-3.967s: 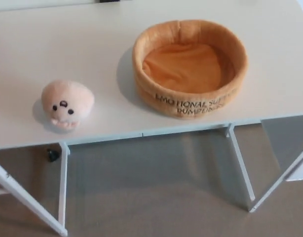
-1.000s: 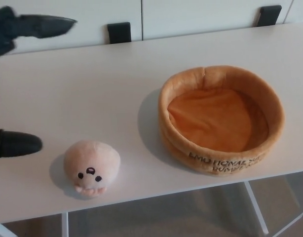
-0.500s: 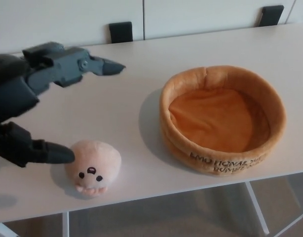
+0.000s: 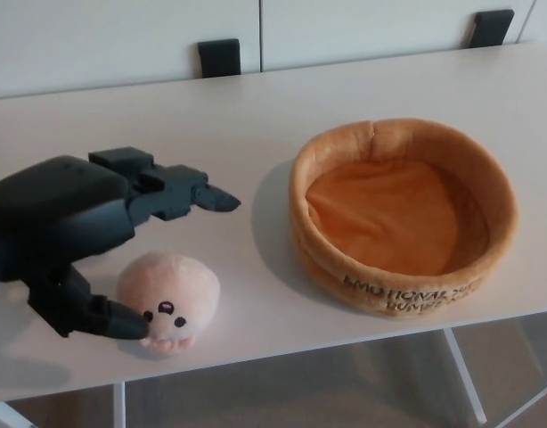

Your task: The robot walks towards a table in front, picks a dumpling toy with left hand and puts it in an orange round plate

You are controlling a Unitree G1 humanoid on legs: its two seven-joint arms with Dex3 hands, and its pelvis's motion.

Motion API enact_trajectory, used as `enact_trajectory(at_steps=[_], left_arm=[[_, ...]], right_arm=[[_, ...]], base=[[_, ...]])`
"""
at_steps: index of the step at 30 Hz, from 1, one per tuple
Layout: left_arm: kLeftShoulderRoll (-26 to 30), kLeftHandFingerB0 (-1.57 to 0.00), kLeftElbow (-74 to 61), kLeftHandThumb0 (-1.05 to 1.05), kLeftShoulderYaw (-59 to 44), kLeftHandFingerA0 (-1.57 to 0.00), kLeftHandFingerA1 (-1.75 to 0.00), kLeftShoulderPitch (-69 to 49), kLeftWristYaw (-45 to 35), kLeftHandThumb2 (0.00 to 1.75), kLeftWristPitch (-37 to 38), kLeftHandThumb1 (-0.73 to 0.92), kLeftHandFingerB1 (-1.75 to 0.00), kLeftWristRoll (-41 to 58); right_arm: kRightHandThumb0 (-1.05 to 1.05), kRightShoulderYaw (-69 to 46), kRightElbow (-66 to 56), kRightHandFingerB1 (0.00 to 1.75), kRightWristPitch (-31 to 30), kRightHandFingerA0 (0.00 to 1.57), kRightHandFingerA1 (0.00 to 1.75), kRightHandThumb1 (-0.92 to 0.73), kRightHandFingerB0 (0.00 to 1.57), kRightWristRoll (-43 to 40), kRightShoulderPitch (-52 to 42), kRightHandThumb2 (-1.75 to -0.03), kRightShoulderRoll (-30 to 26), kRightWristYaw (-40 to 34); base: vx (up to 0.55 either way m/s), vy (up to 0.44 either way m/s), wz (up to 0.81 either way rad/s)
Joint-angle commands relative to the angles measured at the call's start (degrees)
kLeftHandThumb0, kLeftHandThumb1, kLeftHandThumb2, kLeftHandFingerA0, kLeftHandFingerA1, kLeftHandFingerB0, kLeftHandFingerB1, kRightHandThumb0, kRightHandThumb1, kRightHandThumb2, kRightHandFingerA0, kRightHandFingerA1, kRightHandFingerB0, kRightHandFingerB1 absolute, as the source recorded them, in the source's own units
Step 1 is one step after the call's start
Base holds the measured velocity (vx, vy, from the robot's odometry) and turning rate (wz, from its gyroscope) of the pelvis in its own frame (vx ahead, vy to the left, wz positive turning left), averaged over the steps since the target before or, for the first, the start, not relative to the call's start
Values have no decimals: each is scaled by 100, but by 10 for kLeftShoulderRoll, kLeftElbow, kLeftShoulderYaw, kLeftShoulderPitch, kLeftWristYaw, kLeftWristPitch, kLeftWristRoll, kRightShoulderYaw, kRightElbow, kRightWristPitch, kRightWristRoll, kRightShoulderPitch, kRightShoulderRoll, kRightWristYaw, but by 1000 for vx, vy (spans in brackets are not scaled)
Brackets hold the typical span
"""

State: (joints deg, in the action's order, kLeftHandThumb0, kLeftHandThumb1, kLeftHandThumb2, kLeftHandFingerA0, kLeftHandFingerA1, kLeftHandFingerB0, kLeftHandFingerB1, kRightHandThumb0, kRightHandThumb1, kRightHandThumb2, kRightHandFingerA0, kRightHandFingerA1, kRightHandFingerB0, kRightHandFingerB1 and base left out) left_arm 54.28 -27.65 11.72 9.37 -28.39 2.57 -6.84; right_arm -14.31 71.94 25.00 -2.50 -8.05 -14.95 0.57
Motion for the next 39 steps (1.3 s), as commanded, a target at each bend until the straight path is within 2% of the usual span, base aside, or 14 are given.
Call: enact_trajectory(at_steps=[1,2,6,7,8,9,11,12,16,17,24,25,29,39], left_arm=[[-10,-2,22,-71,81,0,-53,51,-53,56,-101,42,-57,-203],[-16,-1,26,-62,89,0,-41,59,-58,78,-108,35,-55,-209],[-24,-1,29,-62,102,0,-41,70,-66,78,-123,35,-55,-217],[-36,-4,39,-69,112,0,-36,78,-62,55,-128,43,-56,-228],[-39,-4,42,-69,114,0,-36,81,-61,55,-130,43,-56,-232],[-53,-1,62,-64,129,0,-33,93,-56,79,-134,37,-53,-251],[-65,-1,74,-65,141,0,-31,105,-61,79,-144,38,-52,-265],[-68,-1,79,-72,146,0,-25,112,-66,54,-148,44,-55,-270],[-83,-1,96,-74,162,0,-27,129,-76,55,-158,45,-54,-291],[-87,0,103,-67,166,0,-30,132,-74,80,-158,38,-50,-295],[-109,0,127,-68,187,0,-31,147,-80,79,-160,40,-50,-330],[-114,-1,129,-75,190,0,-24,147,-82,69,-162,36,-51,-336],[-128,0,134,-65,194,0,-34,146,-87,79,-170,37,-52,-353],[-149,0,149,-64,197,0,-32,132,-112,78,-168,37,-52,-371]], right_arm=[[-8,-2,0,91,-9,59,131,10,11,-1,-1,-127,-13,2],[-5,-2,1,101,-8,58,130,10,9,-1,-1,-124,-13,3],[-5,-1,1,101,-7,58,130,10,9,0,-1,-124,-13,2],[-5,-1,-1,102,-7,58,128,10,9,-1,-2,-125,-12,3],[-5,-1,-2,102,-7,58,128,10,9,-1,-2,-125,-12,4],[-12,2,-2,92,-6,56,129,9,10,2,-2,-128,-13,3],[-7,3,-1,101,-5,56,129,9,8,4,-1,-125,-14,4],[-14,5,-1,92,-7,56,127,8,11,6,0,-124,-13,1],[-15,10,2,91,-11,57,127,6,12,11,3,-122,-14,-7],[-15,10,3,90,-10,58,127,6,12,10,3,-123,-14,-6],[-17,13,0,93,-5,61,129,8,15,12,5,-120,-13,-10],[-12,13,0,92,-7,59,129,7,13,11,6,-123,-13,-10],[-4,13,-2,91,-7,58,128,9,12,9,5,-129,-12,-11],[-8,2,-2,91,-5,62,133,10,9,-4,10,-129,-11,7]], base=[[0,0,0],[0,0,0],[0,0,0],[0,0,0],[0,0,0],[0,0,0],[0,0,0],[0,0,0],[0,0,0],[0,0,0],[0,0,0],[0,0,0],[0,0,0],[0,0,0]])
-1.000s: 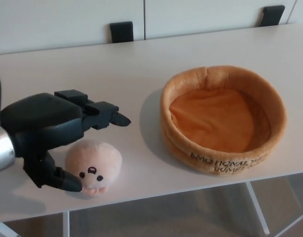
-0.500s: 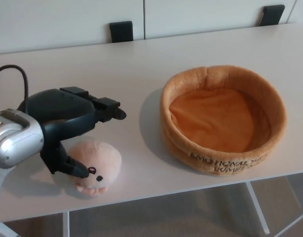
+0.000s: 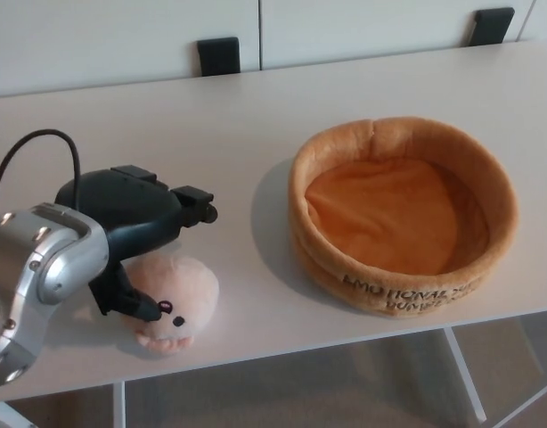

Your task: The robot walks towards a table in front, picks a dumpling toy with left hand and puts it in an orange round plate

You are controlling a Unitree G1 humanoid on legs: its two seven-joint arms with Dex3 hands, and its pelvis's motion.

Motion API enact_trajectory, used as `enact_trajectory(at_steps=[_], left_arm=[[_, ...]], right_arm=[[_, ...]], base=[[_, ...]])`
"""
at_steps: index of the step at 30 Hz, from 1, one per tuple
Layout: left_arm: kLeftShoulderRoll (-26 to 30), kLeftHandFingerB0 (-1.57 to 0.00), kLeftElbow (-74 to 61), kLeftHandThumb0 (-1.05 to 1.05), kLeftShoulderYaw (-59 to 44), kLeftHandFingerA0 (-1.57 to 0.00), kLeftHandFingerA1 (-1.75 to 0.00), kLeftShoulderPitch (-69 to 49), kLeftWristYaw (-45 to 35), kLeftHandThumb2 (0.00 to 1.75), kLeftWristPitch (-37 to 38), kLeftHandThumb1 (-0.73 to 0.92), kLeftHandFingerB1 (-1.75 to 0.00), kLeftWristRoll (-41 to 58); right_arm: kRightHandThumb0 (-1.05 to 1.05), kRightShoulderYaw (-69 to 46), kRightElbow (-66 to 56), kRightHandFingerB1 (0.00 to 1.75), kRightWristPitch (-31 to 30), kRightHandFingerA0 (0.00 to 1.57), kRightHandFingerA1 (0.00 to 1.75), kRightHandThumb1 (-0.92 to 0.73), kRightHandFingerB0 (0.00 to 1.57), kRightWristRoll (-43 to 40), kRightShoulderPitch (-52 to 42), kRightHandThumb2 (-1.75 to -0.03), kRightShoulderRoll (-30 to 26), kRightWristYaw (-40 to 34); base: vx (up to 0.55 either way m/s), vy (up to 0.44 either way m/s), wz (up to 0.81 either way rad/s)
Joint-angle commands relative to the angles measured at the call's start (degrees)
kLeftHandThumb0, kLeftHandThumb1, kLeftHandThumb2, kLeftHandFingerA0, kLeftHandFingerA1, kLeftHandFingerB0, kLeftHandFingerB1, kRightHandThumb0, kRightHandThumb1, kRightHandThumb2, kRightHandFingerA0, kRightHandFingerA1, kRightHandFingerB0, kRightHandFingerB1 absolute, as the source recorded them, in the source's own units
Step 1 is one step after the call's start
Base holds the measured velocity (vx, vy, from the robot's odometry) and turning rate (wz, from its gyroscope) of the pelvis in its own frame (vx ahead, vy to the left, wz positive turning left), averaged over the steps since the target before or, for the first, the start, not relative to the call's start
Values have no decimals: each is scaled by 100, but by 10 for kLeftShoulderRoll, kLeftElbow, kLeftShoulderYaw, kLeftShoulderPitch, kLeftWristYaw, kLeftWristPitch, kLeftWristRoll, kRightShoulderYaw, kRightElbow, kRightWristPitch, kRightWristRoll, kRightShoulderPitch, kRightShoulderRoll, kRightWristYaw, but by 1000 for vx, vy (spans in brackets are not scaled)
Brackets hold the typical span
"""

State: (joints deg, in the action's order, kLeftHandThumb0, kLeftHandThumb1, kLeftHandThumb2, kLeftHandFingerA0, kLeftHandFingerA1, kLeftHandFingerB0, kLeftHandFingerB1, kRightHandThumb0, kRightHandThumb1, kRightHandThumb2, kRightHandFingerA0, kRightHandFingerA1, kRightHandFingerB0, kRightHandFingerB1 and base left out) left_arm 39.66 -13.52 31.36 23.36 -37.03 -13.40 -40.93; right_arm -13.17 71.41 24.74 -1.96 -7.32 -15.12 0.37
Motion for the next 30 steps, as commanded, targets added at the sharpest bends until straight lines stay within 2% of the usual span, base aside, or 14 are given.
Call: enact_trajectory(at_steps=[1,7,8,13,14,15,16,21,22,23,26,27,29,30], left_arm=[[-6,-1,7,-62,0,0,-33,-10,-28,77,-10,36,-53,-30],[-10,-1,-5,-56,4,0,-38,-16,-68,75,-18,32,-53,-34],[-11,-2,-7,-65,4,0,-43,-18,-69,57,-17,38,-54,-35],[-16,-1,-19,-67,7,0,-51,-28,-77,56,-8,40,-55,-46],[-18,0,-23,-69,11,0,-50,-29,-83,56,-8,41,-54,-51],[-19,0,-23,-69,12,0,-50,-30,-85,56,-9,41,-54,-54],[-22,0,-22,-67,13,0,-46,-28,-91,54,-9,42,-55,-53],[-25,0,-19,-67,10,0,-46,-25,-100,54,-6,42,-55,-51],[-29,-5,-20,-68,14,0,-53,-30,-97,70,-1,36,-54,-55],[-30,-4,-20,-68,16,-1,-54,-32,-96,72,1,37,-54,-56],[-32,-4,-21,-68,16,-1,-54,-35,-98,72,3,37,-54,-59],[-35,-6,-19,-64,19,-20,-57,-38,-99,65,3,36,-57,-59],[-39,-6,-16,-64,22,-20,-57,-43,-100,65,2,36,-57,-60],[-43,-10,-14,-58,22,-37,-57,-47,-101,66,2,37,-56,-58]], right_arm=[[-7,-10,6,91,-5,63,132,10,9,-9,4,-127,-10,11],[-4,-12,9,91,-14,59,128,11,9,-8,8,-124,-11,16],[1,-12,8,90,-13,61,129,13,8,-8,9,-127,-11,15],[0,-11,7,89,-16,60,129,10,8,-7,9,-126,-11,17],[-2,-9,7,96,-17,58,129,8,6,-5,9,-121,-12,18],[-2,-8,7,96,-16,58,129,8,6,-4,9,-121,-13,17],[-3,-8,6,90,-18,57,128,8,8,-4,11,-125,-12,17],[-3,-8,3,90,-20,57,128,8,8,-5,13,-125,-11,16],[-2,-9,2,99,-16,57,130,8,5,-7,14,-122,-10,18],[-3,-9,1,92,-15,56,129,9,7,-7,14,-128,-10,18],[-3,-9,0,92,-16,56,129,9,7,-7,14,-128,-9,18],[-7,-8,1,88,-15,58,127,9,6,-5,14,-128,-10,16],[-7,-6,2,88,-13,58,127,9,6,-2,14,-128,-10,14],[-9,-5,3,89,-14,60,128,8,6,-1,15,-125,-10,13]], base=[[0,0,0],[0,0,0],[0,0,0],[0,0,0],[0,0,0],[0,0,0],[0,0,0],[0,0,0],[0,0,0],[0,0,0],[0,0,0],[0,0,0],[0,0,0],[0,0,0]])
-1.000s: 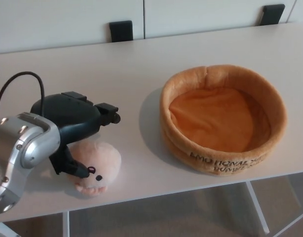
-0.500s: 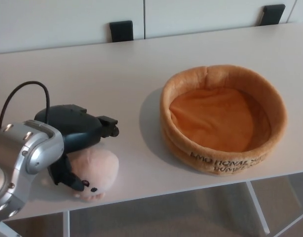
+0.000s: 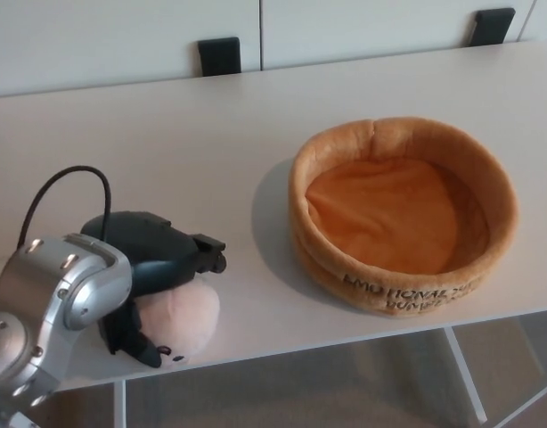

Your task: The robot walks towards a table in front, picks a dumpling toy with left hand and puts it in an orange round plate

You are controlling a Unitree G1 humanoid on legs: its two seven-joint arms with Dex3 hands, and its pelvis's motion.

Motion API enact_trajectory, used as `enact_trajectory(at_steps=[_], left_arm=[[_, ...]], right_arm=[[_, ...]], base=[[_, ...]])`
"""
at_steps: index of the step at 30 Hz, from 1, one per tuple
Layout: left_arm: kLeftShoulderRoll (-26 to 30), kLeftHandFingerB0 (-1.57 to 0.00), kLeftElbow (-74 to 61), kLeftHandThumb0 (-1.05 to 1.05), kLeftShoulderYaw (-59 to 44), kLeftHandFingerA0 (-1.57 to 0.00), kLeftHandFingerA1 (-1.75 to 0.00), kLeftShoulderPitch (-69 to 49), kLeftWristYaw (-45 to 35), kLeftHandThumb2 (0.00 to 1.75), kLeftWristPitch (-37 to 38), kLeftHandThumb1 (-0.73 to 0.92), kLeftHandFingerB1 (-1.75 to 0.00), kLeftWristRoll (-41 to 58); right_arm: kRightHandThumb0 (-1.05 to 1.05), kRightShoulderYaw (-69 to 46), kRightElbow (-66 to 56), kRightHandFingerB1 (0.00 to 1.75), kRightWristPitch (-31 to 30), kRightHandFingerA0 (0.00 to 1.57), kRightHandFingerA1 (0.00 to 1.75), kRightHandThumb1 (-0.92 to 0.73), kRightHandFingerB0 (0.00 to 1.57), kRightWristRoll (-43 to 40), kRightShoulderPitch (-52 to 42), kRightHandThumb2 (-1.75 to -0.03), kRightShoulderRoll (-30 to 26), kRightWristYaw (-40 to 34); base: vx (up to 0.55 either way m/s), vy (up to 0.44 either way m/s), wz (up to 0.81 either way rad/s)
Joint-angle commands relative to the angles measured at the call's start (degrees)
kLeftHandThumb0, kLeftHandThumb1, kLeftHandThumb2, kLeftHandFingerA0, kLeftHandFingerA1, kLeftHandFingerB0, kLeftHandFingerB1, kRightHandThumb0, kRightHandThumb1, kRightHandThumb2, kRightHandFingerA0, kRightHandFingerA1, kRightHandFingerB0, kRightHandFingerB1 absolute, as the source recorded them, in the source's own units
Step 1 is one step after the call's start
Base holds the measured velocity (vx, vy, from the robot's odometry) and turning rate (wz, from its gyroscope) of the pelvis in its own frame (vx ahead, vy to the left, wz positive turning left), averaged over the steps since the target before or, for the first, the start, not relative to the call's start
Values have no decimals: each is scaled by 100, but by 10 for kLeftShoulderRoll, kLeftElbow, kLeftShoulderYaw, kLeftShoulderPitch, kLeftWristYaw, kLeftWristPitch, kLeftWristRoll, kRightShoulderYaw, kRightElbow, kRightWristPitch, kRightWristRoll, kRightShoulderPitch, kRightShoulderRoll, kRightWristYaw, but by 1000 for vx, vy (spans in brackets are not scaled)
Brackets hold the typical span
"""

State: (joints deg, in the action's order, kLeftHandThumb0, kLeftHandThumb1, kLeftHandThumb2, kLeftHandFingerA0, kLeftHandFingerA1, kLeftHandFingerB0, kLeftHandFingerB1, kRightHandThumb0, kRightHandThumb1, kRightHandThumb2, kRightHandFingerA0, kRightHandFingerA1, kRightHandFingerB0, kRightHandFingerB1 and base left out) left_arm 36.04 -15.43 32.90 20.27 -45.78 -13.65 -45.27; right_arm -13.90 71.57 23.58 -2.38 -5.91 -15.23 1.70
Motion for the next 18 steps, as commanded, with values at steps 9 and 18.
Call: enact_trajectory(at_steps=[9,18], left_arm=[[-19,-110,62,-24,-2,-121,-70,-51,76,63,60,71,-52,-10],[-14,-102,110,-28,-10,-119,-94,-54,164,65,129,80,-61,-17]], right_arm=[[-8,6,-1,86,-1,61,125,4,7,7,2,-136,-7,-9],[-23,0,-3,90,-7,68,131,-4,8,-3,6,-111,-5,-10]], base=[[0,0,0],[0,0,0]])
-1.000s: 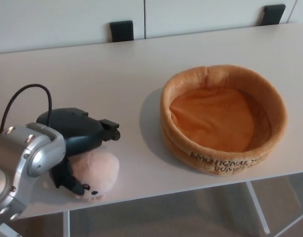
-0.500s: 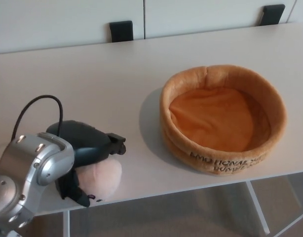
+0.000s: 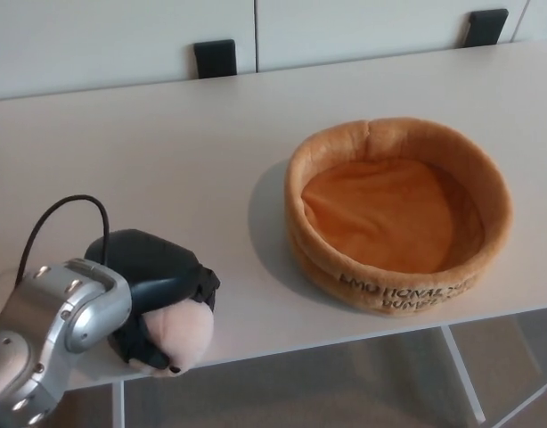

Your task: The robot walks towards a table in front, picks a dumpling toy with left hand and puts it in an orange round plate

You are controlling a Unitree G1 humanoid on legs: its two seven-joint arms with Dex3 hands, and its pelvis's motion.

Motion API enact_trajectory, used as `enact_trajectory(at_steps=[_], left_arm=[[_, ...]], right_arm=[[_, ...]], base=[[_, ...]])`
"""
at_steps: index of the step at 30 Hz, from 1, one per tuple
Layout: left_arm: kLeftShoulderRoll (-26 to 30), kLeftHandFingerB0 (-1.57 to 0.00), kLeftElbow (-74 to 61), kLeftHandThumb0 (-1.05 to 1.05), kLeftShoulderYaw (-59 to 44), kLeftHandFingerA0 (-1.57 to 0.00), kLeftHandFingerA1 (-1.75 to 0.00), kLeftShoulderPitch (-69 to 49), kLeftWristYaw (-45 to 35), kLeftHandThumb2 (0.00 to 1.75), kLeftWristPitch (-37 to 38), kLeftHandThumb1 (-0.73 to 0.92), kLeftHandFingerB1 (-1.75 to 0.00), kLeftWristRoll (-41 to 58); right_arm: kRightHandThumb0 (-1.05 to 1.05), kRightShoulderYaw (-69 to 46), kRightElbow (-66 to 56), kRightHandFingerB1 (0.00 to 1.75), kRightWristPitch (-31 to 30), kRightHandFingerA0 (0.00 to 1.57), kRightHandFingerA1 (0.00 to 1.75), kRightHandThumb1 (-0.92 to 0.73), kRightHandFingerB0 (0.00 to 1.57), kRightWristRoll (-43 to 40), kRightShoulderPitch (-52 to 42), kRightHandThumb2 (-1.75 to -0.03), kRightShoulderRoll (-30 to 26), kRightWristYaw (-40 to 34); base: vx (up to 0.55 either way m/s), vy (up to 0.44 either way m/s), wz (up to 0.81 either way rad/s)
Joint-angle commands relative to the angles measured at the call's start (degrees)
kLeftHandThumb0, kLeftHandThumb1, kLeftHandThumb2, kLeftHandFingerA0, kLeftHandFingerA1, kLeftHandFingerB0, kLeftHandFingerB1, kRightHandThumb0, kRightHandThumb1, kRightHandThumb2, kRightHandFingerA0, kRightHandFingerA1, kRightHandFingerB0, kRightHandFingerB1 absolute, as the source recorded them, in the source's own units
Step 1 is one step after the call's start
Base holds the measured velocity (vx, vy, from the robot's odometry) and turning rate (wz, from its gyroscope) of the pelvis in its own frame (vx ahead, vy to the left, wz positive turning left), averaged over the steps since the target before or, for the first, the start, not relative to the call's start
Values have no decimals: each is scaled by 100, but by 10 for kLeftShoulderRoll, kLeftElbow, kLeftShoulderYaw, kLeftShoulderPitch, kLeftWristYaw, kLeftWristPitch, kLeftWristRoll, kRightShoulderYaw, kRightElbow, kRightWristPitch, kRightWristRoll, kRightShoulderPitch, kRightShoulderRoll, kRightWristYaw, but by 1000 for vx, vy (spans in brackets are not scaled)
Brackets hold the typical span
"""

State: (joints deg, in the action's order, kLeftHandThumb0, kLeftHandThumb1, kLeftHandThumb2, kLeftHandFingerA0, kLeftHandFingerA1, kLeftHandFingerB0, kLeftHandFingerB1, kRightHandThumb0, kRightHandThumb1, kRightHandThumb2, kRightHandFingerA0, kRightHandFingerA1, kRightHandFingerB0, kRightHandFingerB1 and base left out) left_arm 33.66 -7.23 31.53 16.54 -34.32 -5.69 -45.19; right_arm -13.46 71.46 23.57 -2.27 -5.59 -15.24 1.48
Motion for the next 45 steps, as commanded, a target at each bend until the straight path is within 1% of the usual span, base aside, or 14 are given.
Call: enact_trajectory(at_steps=[1,3,7,14,15,19,20,24,35,37,38,39,40,45], left_arm=[[10,-102,29,-28,3,-119,-94,-17,53,65,53,80,-61,-18],[7,-99,32,-33,-12,-119,-73,-23,79,67,73,83,-51,0],[0,-107,28,-25,-29,-121,-131,-35,107,63,85,80,-90,11],[-35,-101,-33,-25,-123,-127,-108,2,155,62,108,74,-75,72],[-47,-99,-53,-31,-150,-125,-151,30,150,70,104,74,-116,90],[-61,-97,-72,-41,-180,-124,-162,57,136,83,103,74,-138,111],[-72,-72,-95,-48,-193,-96,-175,86,124,80,87,75,-162,121],[-106,-65,-157,-36,-213,-82,-175,164,89,67,29,79,-148,138],[-168,-61,-134,-17,-165,-70,-166,284,58,60,-36,77,-140,101],[-201,-70,-76,-20,-120,-71,-164,315,92,59,-18,72,-113,69],[-218,-89,-47,-26,-101,-81,-156,327,101,59,-14,67,-57,61],[-228,-89,-30,-26,-90,-81,-156,333,105,59,-12,67,-57,58],[-250,-73,3,-27,-69,-78,-165,343,114,62,-13,69,-110,51],[-270,-73,35,-27,-55,-78,-165,349,127,62,-13,69,-110,42]], right_arm=[[-23,-5,-1,90,-8,68,131,-4,8,-4,3,-111,-4,-8],[-22,-4,5,87,-13,77,130,-6,8,-1,7,-109,-7,-9],[-28,-4,3,83,-7,91,142,-4,11,-1,3,-113,-6,-5],[-26,2,0,65,-12,109,121,-10,16,5,7,-99,-9,-14],[-28,5,2,65,-14,105,118,-11,17,8,8,-98,-10,-19],[-36,9,3,79,-19,85,139,-10,13,11,10,-106,-10,-25],[-30,8,4,66,-18,103,117,-11,19,8,9,-97,-10,-22],[-34,5,8,89,-18,92,135,-8,10,4,9,-105,-10,-18],[-30,7,3,66,-18,112,120,-12,20,5,10,-97,-8,-20],[-34,12,3,87,-25,98,132,-10,11,11,15,-102,-7,-29],[-37,12,3,82,-25,83,131,-12,16,11,16,-99,-6,-28],[-37,12,3,82,-24,83,131,-12,16,10,16,-99,-6,-27],[-38,13,4,86,-25,85,128,-14,11,11,17,-96,-6,-27],[-38,17,6,86,-26,85,128,-14,11,13,19,-96,-7,-30]], base=[[0,0,0],[0,0,0],[0,0,0],[0,0,0],[0,0,0],[0,0,0],[0,0,0],[0,0,0],[0,0,0],[0,0,0],[0,0,0],[0,0,0],[0,0,0],[0,0,0]])
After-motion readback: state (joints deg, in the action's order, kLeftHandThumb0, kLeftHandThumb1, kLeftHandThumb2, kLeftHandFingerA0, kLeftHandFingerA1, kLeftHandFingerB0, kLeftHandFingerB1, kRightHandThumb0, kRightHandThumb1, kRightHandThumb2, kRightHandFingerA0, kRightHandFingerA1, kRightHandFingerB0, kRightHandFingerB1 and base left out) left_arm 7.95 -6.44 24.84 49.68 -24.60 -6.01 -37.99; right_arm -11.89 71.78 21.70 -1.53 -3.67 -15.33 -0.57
